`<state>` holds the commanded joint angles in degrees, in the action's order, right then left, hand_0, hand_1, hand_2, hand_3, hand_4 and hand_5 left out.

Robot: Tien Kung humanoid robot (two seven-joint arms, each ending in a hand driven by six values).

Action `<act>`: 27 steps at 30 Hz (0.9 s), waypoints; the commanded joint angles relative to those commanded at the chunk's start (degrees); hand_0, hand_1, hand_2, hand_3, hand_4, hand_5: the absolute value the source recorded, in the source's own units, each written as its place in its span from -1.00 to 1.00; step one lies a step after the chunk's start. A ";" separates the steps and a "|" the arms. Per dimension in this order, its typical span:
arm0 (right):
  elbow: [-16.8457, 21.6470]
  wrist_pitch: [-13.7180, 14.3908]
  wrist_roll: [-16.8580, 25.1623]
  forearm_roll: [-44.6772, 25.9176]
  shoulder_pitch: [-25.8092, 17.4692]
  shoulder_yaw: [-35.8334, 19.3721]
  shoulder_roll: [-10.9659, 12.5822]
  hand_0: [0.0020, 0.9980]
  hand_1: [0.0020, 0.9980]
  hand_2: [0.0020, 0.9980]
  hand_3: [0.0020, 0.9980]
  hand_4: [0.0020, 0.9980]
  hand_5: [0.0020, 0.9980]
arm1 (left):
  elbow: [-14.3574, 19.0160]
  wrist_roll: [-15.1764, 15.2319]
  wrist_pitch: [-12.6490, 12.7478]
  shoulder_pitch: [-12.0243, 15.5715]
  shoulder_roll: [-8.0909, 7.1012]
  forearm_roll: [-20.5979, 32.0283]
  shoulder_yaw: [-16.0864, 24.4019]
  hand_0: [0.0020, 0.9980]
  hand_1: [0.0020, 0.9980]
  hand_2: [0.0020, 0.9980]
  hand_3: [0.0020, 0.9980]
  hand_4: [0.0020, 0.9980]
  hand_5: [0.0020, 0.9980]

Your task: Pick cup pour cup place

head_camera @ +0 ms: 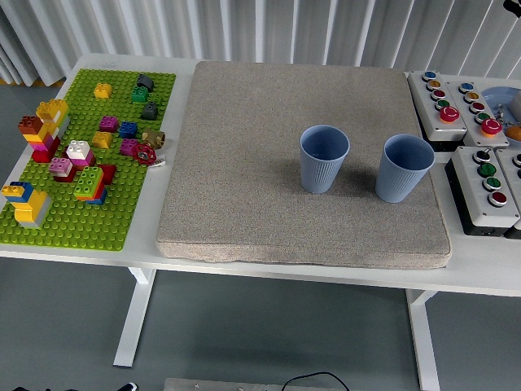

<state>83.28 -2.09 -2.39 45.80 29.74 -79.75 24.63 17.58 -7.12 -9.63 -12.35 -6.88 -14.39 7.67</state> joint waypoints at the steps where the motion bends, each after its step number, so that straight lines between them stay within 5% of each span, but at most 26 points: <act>1: -0.44 -0.54 0.09 -1.34 0.06 0.12 -0.25 0.84 0.74 0.92 0.86 0.76 0.27 | 0.00 -0.04 -0.02 -0.03 0.02 -0.10 0.06 0.57 0.64 0.66 0.52 0.00 1.00; 8: -2.20 -2.89 0.35 -8.10 0.49 1.47 -1.47 0.82 0.73 0.91 0.84 0.77 0.28 | 0.00 -0.16 -0.09 -0.23 0.08 -0.47 0.31 0.57 0.64 0.66 0.52 0.00 1.00; 27: -1.80 -2.07 0.33 -5.40 0.46 2.86 -1.24 0.83 0.73 0.91 0.84 0.74 0.23 | 0.00 -0.32 -0.13 -0.22 0.02 -0.71 0.49 0.57 0.64 0.66 0.52 0.00 1.00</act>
<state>81.48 -4.16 -2.06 40.40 30.20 -76.89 23.39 17.58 -7.44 -9.76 -12.57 -6.85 -15.10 8.15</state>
